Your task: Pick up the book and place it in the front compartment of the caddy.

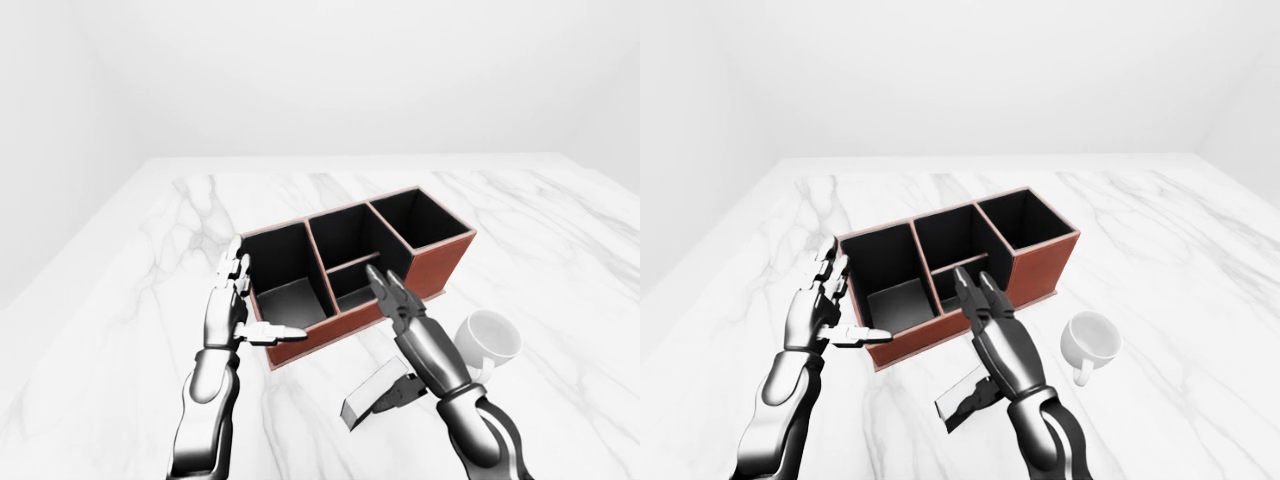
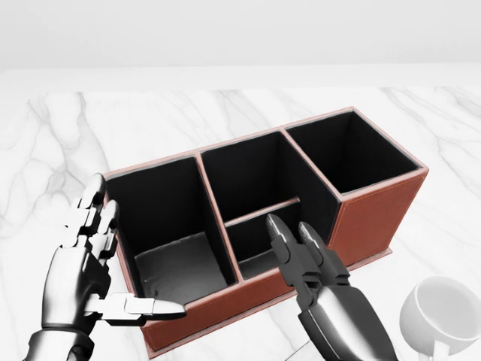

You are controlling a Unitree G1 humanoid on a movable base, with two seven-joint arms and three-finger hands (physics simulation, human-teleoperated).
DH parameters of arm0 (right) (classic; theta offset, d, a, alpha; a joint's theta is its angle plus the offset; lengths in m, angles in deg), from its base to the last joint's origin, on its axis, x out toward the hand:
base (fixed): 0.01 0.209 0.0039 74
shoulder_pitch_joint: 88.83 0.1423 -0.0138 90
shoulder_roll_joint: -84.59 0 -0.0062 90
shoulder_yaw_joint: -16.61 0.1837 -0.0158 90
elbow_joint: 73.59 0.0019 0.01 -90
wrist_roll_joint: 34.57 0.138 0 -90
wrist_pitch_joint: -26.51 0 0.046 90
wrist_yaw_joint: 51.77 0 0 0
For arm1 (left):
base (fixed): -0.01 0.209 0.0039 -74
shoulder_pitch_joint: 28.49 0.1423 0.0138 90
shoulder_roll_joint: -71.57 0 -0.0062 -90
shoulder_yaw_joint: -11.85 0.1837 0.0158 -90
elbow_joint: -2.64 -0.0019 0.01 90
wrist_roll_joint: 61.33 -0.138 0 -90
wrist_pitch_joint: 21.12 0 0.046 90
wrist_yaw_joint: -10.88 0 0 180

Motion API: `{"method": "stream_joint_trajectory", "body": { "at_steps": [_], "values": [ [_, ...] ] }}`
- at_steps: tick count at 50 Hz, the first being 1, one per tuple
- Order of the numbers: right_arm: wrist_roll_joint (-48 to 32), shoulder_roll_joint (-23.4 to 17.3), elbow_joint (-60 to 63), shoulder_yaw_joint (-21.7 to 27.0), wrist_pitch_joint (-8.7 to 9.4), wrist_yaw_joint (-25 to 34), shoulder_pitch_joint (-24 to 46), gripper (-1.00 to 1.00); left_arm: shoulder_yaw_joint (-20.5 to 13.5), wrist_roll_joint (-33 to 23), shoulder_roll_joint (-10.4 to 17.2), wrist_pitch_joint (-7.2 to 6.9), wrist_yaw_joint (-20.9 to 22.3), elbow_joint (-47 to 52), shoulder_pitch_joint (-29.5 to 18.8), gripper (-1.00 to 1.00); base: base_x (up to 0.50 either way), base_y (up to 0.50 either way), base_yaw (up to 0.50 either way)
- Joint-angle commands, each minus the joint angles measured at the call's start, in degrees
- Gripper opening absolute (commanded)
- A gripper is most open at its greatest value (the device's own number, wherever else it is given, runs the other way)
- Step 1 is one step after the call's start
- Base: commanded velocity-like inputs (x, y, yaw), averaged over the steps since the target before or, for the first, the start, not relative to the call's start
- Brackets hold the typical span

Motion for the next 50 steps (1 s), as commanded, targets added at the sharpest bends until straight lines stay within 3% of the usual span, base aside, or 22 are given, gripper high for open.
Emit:
{"method": "stream_joint_trajectory", "body": {
  "at_steps": [1,43,50],
  "values": [
    [-1.8,0.2,-0.5,-0.4,-1.12,0.5,0.3,1.0,0.0,0.0,0.0,0.0,0.0,-0.4,-0.1,0.99,0.0,0.0,0.0],
    [-5.3,-3.2,0.1,-7.6,-1.53,-3.1,-3.4,1.0,0.1,-0.2,0.0,0.0,-0.1,-0.8,-0.4,0.98,0.0,0.0,0.0],
    [-5.3,-3.6,-3.4,-7.2,-3.8,-5.3,-3.3,1.0,0.2,-0.2,0.0,0.0,-0.1,-0.5,-0.2,0.98,0.0,0.0,0.0]
  ]
}}
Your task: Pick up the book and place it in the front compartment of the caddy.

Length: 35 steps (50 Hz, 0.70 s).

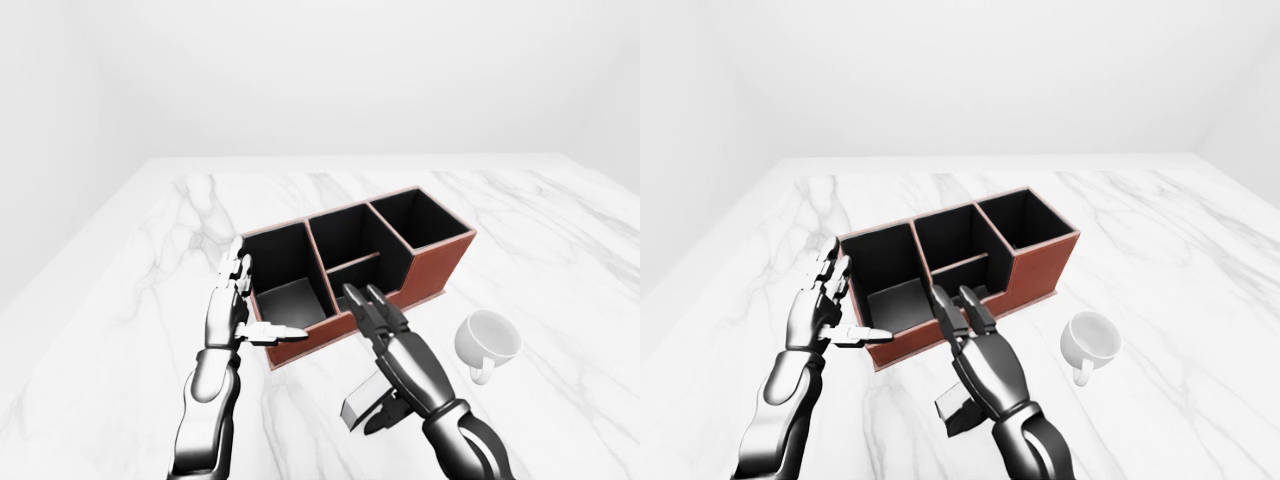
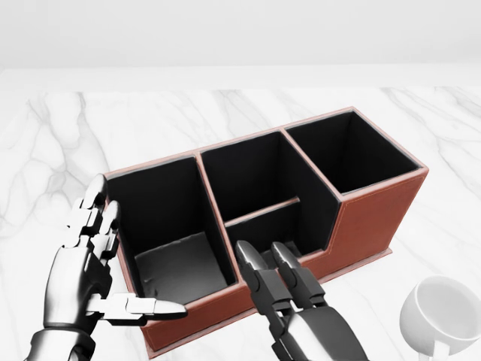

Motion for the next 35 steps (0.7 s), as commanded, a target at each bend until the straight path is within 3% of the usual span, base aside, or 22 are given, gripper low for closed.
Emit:
{"method": "stream_joint_trajectory", "body": {
  "at_steps": [1,35],
  "values": [
    [-0.5,-0.8,-3.4,-0.2,-1.78,-2.4,-0.1,1.0,0.1,-0.1,0.0,0.0,0.0,0.0,0.1,0.98,0.0,0.0,0.0],
    [-2.6,-1.0,-6.9,-1.2,-1.78,-4.1,-0.8,1.0,0.0,-0.3,0.0,0.0,-0.2,0.2,0.1,0.99,0.0,0.0,0.0]
  ]
}}
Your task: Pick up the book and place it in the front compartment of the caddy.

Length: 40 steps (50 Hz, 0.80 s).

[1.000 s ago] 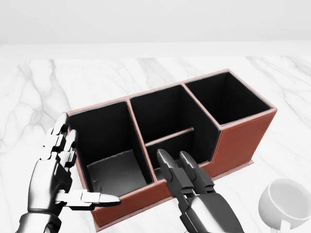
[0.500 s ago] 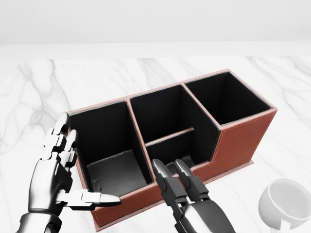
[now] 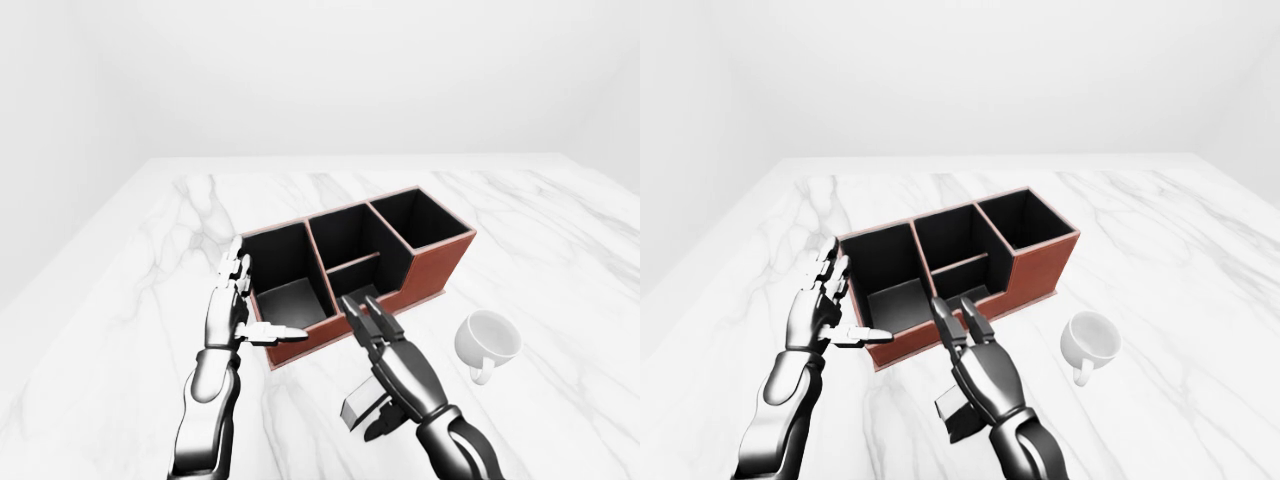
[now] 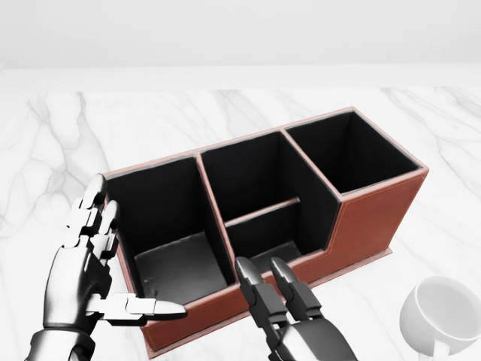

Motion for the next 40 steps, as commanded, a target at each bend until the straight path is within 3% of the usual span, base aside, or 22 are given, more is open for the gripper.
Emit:
{"method": "stream_joint_trajectory", "body": {
  "at_steps": [1,40],
  "values": [
    [-0.6,-0.3,-1.1,-0.5,0.0,-0.5,-0.1,1.0,0.0,-0.1,0.0,0.0,-0.1,-0.1,-0.1,0.99,0.0,0.0,0.0],
    [-1.7,0.2,-9.2,1.0,0.0,-3.3,1.5,1.0,0.1,-0.4,0.0,0.0,-0.2,-0.8,-0.1,0.98,0.0,0.0,0.0]
  ]
}}
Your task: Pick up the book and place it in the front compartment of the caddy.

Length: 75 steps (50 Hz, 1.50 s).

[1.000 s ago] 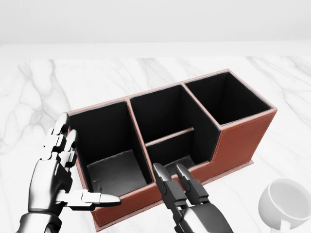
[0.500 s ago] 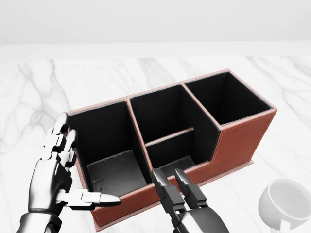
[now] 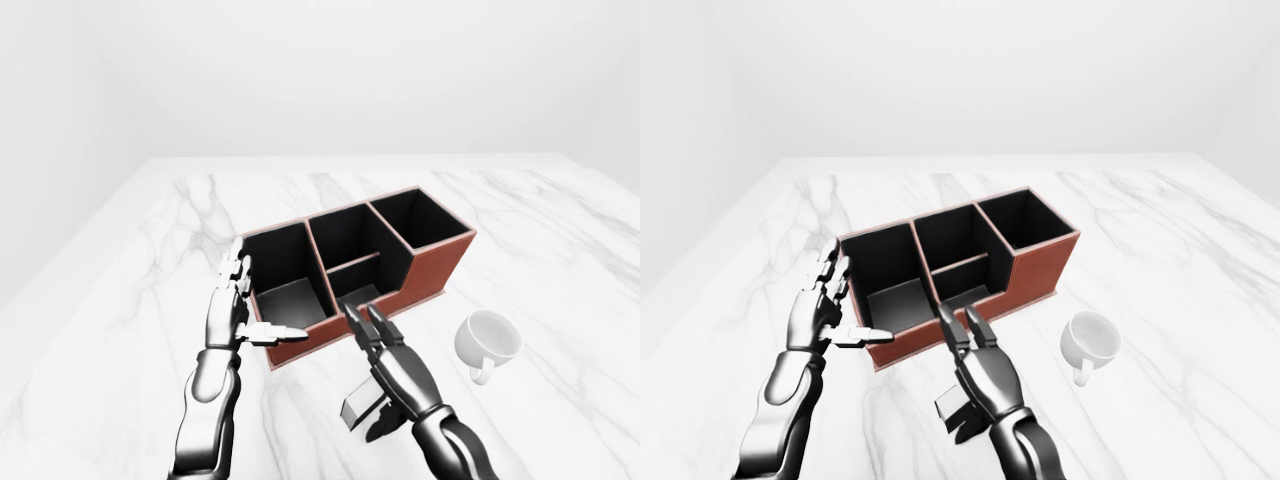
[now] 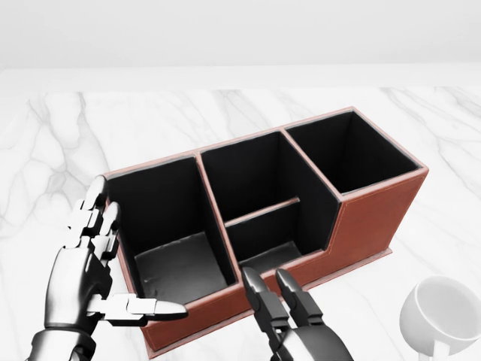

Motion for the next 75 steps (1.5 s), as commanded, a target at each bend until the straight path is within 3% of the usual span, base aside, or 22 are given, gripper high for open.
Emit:
{"method": "stream_joint_trajectory", "body": {
  "at_steps": [1,57,58,59,75],
  "values": [
    [-0.5,0.2,-1.9,0.5,0.0,-0.6,0.1,1.0,0.1,-0.1,0.0,0.0,-0.1,-0.2,0.0,0.99,0.0,0.0,0.0],
    [-1.5,1.5,-9.3,2.1,0.0,-1.7,2.2,1.0,0.2,-0.6,0.0,0.0,-0.3,-0.8,-0.2,0.98,0.0,0.0,0.0],
    [-1.7,1.4,-9.3,2.0,0.0,-1.8,2.1,0.53,0.2,-0.6,0.0,0.0,-0.3,-0.5,-0.1,0.98,0.0,0.0,0.0],
    [-1.2,1.5,-9.0,2.0,0.0,-1.3,1.8,-1.0,0.2,-0.6,0.0,0.0,-0.3,-0.5,-0.1,0.99,0.0,0.0,0.0],
    [-0.8,0.9,-7.5,1.2,0.0,-0.4,1.1,-1.0,0.2,-0.5,0.0,0.0,-0.3,-1.4,-0.3,0.99,0.0,0.0,0.0]
  ]
}}
